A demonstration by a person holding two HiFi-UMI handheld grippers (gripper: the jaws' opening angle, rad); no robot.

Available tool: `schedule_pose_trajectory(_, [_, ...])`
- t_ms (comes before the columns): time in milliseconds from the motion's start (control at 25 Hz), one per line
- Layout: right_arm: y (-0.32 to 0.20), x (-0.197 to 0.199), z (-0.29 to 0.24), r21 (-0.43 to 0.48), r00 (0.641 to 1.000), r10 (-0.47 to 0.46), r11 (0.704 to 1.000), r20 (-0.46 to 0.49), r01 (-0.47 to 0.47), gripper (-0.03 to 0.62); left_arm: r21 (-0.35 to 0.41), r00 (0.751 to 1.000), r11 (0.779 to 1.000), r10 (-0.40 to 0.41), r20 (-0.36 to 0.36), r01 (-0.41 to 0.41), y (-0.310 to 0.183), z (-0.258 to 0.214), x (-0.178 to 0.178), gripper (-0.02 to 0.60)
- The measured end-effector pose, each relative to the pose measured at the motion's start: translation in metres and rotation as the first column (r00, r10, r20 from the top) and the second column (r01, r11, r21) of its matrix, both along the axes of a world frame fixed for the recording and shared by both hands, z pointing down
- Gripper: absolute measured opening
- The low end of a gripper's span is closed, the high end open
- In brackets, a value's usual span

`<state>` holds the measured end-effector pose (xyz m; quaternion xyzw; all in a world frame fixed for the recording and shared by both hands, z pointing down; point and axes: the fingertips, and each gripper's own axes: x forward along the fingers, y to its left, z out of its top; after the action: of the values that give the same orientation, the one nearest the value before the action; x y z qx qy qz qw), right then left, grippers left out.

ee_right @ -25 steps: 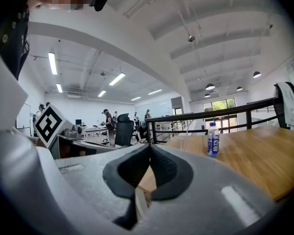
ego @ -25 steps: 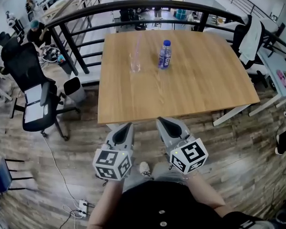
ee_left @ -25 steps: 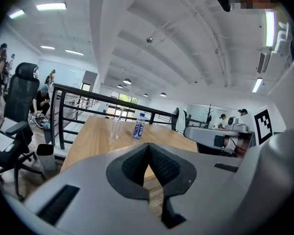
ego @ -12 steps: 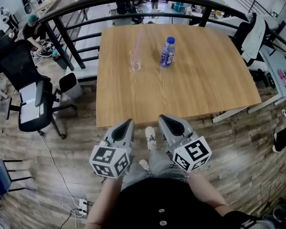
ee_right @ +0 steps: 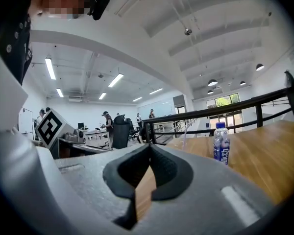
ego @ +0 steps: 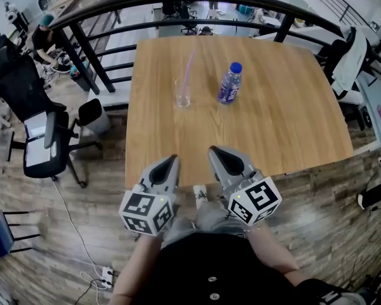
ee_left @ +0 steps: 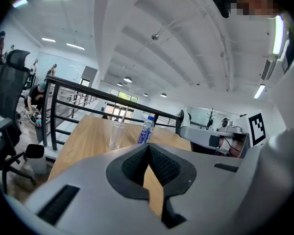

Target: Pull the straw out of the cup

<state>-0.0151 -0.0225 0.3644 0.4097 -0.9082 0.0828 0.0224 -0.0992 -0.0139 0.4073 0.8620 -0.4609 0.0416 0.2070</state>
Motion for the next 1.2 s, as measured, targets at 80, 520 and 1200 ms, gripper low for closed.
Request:
schedule_pose_trajectory(80, [-0.024,0.001,0.0,0.001,1.0,-0.008,1.0,-0.001,0.008,-0.002,0.0,1.0,1.0,-0.009,0.001,0.009,-0.023,-0.001,0.002,0.015])
schedule_pose_trajectory(520, [-0.133,0.009,-0.002,0.003,0.997,-0.079,0.997,-0.01,0.079,-0.002,-0.003,0.997,0.997,-0.083,-0.004,0.083,-0.129,-0.004,0.011,0.015])
schedule_pose_trajectory(1200, [-0.191,0.02,0.017,-0.05,0.987,-0.161,0.986,-0.004,0.16,-0.002,-0.044,0.989,0.988,-0.151,-0.001,0.15,-0.186,0.011,0.027,0.015])
